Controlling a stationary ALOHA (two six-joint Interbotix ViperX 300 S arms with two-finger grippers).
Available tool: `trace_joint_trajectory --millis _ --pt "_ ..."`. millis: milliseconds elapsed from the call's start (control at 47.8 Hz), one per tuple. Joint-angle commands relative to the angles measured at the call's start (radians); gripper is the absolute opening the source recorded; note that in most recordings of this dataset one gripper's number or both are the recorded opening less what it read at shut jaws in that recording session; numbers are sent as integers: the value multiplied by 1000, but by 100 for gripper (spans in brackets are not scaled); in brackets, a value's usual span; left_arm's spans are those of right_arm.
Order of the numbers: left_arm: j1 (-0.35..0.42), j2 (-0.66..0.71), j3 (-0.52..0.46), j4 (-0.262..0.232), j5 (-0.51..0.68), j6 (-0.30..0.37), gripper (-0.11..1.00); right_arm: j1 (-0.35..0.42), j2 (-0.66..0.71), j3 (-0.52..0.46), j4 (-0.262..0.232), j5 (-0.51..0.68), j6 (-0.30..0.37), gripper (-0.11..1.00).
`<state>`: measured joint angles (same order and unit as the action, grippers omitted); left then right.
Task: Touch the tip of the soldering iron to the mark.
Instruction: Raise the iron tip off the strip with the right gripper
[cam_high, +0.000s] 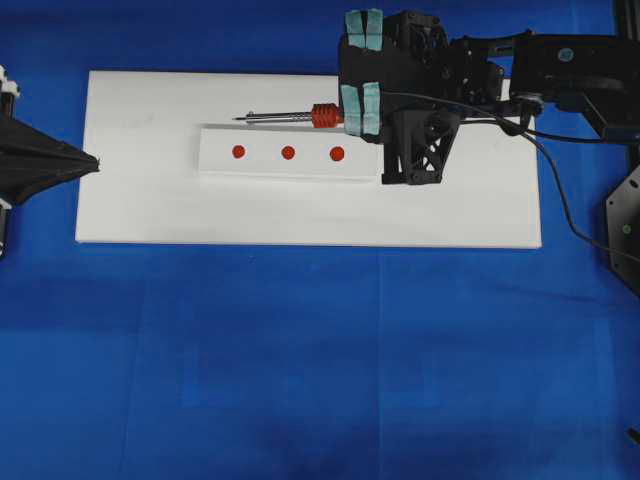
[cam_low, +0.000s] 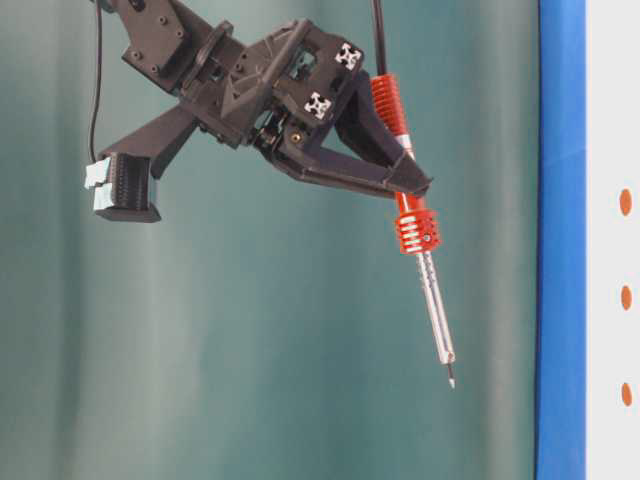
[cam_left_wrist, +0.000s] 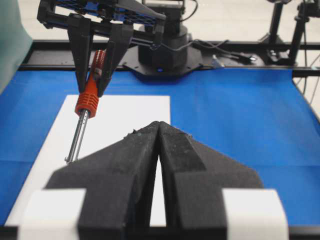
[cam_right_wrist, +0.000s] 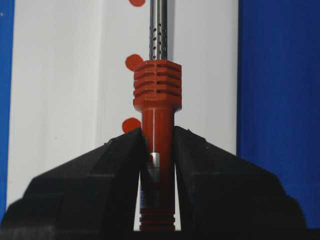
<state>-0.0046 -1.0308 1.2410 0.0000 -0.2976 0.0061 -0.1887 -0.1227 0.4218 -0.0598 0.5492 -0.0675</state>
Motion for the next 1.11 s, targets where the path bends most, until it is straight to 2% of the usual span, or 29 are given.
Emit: trace_joint_trajectory --millis 0,377,858,1089 --pt "0 3 -12 3 -11 3 0 2 -23 -25 -3 -3 -2 6" --pt "-2 3 -12 2 -11 -2 0 -9 -40 2 -2 0 2 6" --pt "0 3 -11 3 -11 -5 0 -32 -199 175 -2 12 5 6" --pt "-2 3 -12 3 -11 -6 0 -32 -227 199 -2 12 6 6"
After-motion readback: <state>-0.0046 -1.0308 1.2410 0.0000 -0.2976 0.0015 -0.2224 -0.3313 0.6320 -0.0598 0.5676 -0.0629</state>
